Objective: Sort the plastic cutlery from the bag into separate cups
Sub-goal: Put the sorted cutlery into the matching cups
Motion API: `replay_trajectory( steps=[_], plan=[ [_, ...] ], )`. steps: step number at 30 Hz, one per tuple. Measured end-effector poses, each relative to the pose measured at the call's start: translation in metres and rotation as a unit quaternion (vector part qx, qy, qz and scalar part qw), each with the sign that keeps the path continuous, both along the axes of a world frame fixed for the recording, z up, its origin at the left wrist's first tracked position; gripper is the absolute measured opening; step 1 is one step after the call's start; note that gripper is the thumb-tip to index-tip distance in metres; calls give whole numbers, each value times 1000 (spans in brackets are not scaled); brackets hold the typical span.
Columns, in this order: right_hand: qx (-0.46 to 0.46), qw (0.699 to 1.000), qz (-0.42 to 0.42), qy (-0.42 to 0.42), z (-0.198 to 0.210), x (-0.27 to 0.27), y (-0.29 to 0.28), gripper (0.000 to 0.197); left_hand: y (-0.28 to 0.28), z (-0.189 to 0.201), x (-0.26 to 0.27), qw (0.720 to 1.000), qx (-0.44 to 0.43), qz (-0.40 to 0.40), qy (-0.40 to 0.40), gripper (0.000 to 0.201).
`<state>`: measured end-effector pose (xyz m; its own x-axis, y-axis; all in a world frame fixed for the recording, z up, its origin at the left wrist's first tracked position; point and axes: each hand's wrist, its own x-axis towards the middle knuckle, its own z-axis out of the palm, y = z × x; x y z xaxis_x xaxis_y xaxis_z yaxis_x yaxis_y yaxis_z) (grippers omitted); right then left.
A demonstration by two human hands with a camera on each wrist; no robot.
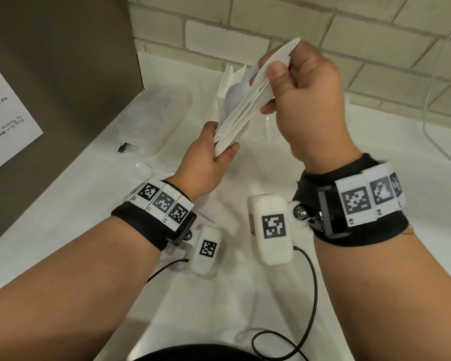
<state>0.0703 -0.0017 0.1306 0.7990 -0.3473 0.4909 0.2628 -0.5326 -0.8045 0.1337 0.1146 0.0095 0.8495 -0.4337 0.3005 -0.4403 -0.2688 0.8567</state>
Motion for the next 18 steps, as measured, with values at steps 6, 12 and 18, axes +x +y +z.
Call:
replay_trajectory(
  steps=[6, 12, 18],
  plan=[
    [13, 998, 37, 55, 0, 2, -3, 19, 0, -2, -1, 1000, -7, 3, -28, 26],
    [6, 1000, 3, 28, -10, 6, 2, 20, 2, -1, -4, 999, -22, -10, -29, 26],
    [29, 998, 42, 29, -12, 6, 2, 17, 4, 3, -4, 999, -31, -1, -33, 29]
  ],
)
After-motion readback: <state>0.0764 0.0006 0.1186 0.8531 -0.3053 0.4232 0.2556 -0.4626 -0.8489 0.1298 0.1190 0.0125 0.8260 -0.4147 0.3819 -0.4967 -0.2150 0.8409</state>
